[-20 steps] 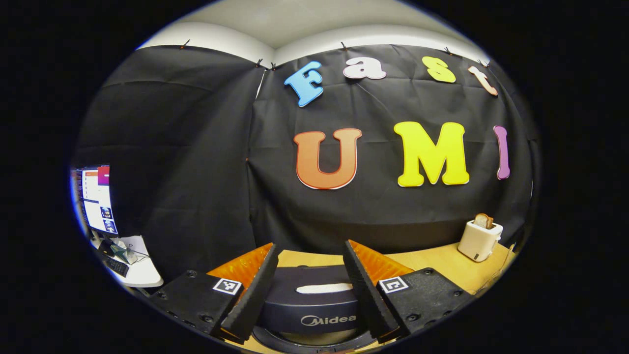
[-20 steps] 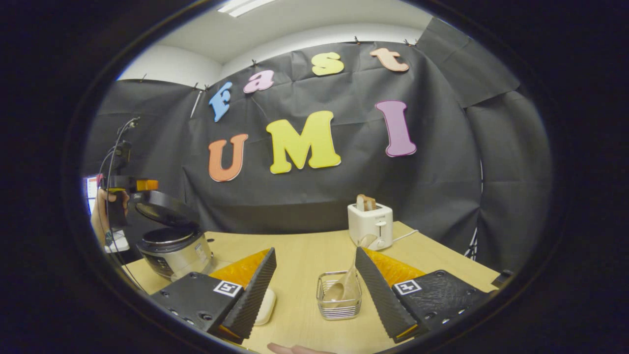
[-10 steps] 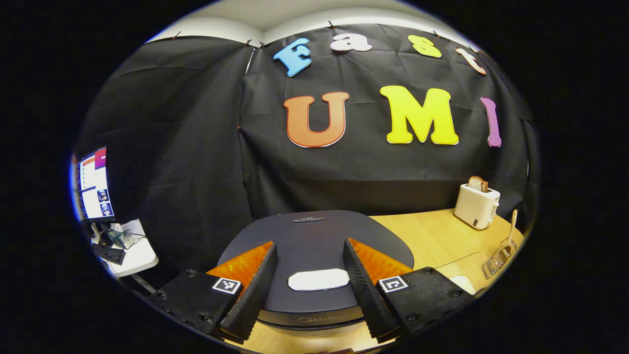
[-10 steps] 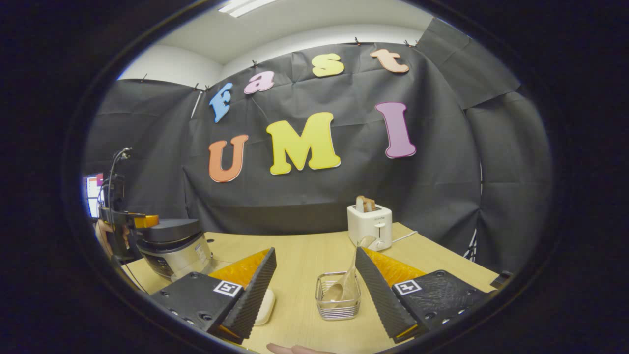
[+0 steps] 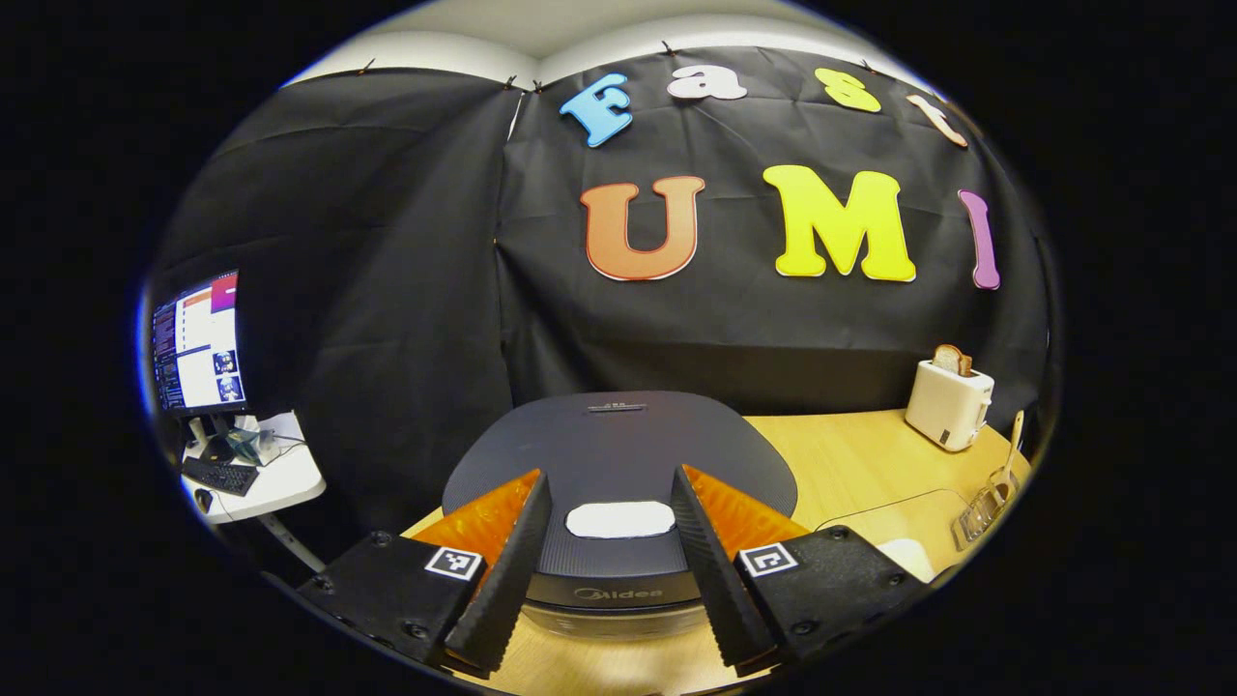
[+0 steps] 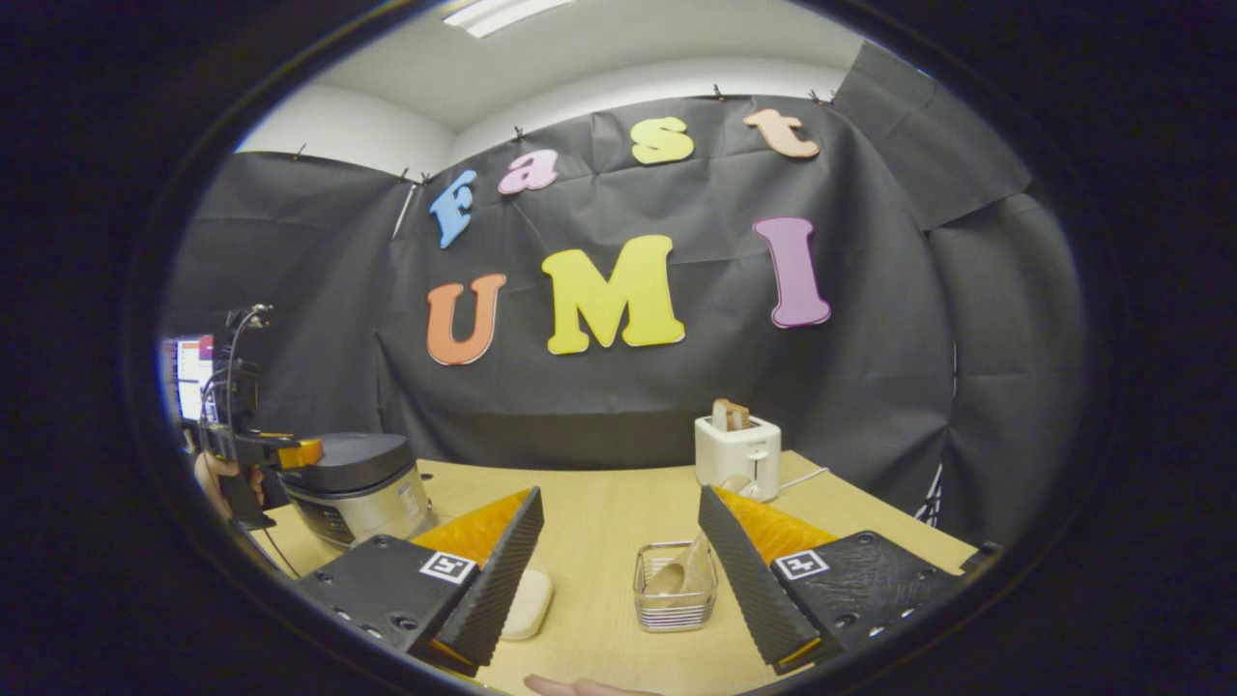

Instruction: Close the left gripper, press the button to open the rice cooker; take a wooden spoon from the chopstick holder with the right hand, scoop a spoonful of rice and pour it into the rice cooker, then put the wooden spoon back into the chopstick holder.

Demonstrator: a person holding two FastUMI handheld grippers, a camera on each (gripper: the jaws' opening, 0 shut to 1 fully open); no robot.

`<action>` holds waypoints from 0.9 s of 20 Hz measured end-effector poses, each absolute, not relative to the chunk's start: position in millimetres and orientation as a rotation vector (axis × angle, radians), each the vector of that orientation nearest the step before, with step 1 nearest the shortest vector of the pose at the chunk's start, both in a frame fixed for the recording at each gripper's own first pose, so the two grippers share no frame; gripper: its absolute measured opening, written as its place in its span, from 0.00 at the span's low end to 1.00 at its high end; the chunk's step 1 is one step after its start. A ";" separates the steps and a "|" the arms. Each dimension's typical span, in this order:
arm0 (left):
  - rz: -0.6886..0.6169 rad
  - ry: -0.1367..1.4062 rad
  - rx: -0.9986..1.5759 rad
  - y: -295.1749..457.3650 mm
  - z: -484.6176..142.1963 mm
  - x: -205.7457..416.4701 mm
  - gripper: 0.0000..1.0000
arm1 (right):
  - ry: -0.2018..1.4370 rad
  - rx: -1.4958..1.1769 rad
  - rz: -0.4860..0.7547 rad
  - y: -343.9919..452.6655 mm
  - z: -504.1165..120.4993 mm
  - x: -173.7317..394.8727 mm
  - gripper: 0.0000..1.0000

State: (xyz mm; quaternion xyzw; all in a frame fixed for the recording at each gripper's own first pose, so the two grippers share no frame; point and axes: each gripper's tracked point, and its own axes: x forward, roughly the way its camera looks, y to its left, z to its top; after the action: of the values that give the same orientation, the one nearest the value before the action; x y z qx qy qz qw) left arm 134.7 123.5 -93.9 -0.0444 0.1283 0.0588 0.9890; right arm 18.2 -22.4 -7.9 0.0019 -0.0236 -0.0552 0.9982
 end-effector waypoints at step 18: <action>0.003 0.132 -0.043 35.0 -40.3 62.7 0.79 | -0.085 -0.060 -0.090 -2.4 8.7 -6.1 0.92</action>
State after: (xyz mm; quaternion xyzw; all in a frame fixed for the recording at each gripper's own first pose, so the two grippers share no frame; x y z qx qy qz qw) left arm 62.7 35.0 -40.3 -0.0214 0.0659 0.0016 0.9976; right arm -6.1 -2.4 8.7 -0.0300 -0.0423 -0.0452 0.9976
